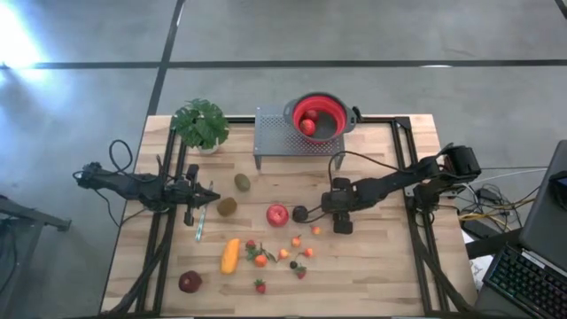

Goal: Pick & Place Fruit
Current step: Put the strawberry into the strainer bowl on the shelf

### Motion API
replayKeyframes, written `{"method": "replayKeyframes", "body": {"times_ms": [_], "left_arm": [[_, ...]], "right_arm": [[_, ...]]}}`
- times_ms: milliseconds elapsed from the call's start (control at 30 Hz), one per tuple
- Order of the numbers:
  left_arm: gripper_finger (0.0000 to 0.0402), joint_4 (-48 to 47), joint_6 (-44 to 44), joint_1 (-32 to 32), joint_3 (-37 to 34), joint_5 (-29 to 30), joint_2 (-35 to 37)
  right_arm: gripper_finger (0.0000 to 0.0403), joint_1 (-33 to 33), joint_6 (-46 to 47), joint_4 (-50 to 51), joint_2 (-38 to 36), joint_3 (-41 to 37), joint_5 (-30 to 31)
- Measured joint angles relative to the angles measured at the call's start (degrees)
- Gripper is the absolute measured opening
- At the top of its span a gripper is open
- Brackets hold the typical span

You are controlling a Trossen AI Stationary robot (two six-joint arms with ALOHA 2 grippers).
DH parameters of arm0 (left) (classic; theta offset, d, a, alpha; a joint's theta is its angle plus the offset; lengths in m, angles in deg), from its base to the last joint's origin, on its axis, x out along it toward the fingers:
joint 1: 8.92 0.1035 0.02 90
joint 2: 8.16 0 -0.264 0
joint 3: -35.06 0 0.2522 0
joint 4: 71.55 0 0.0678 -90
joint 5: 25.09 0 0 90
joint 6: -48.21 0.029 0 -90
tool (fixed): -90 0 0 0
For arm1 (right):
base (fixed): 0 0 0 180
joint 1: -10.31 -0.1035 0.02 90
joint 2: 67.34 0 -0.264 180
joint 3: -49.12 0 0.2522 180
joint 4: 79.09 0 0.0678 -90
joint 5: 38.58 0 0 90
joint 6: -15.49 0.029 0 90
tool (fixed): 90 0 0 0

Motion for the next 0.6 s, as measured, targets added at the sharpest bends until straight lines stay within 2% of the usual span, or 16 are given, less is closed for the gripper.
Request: {"method": "replayKeyframes", "body": {"times_ms": [167,433,600], "left_arm": [[0.0021,0.0,0.0,0.0,0.0,0.0,0.0],[0.0021,0.0,0.0,0.0,0.0,0.0,0.0],[0.0021,0.0,0.0,0.0,0.0,0.0,0.0]], "right_arm": [[0.0137,0.1,0.0,-0.4,-2.2,-0.2,0.3],[0.0149,0.1,0.0,-0.3,-3.2,-0.2,0.0],[0.0139,0.2,-1.3,-0.1,-3.3,-0.1,-2.0]]}}
